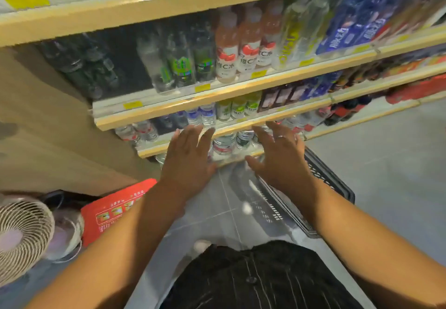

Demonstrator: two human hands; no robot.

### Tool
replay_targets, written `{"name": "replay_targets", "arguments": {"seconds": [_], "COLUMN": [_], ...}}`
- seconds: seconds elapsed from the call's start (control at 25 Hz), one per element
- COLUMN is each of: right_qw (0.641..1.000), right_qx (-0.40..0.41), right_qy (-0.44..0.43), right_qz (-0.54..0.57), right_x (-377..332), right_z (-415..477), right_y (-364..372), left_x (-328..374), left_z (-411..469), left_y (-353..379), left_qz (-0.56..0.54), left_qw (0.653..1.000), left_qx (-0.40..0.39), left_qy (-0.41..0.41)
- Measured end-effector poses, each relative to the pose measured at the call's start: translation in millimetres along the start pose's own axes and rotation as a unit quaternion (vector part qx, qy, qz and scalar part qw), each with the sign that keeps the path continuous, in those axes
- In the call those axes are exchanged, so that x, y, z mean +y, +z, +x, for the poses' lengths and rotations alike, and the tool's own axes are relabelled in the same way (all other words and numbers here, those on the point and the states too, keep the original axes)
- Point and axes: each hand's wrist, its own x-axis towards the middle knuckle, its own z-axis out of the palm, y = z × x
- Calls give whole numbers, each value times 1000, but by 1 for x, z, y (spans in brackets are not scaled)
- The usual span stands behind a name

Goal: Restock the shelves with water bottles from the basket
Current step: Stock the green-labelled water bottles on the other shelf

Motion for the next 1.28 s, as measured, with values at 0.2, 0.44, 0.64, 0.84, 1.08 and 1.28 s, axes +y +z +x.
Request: {"name": "replay_targets", "arguments": {"seconds": [0.2, 0.44, 0.64, 0.84, 1.08, 1.28], "right_qw": [993, 971, 942, 887, 809, 745], "right_qx": [0, -16, -14, 20, 70, 71], "right_qy": [120, 235, 330, 452, 577, 654], "right_qz": [7, 33, 69, 94, 87, 111], "right_x": [106, 211, 266, 292, 294, 302], "right_z": [-72, -148, -192, -224, -262, -310], "right_y": [-17, -24, -25, -23, -26, -30], "left_x": [116, 260, 341, 397, 460, 517], "left_z": [42, 80, 96, 111, 120, 102], "left_y": [4, 17, 34, 51, 49, 52], "left_qz": [22, -37, -68, -2, -33, -31], "left_qw": [991, 973, 946, 899, 823, 773], "left_qx": [-41, -79, -100, -138, -173, -192], "left_qy": [124, 213, 300, 416, 540, 603]}}
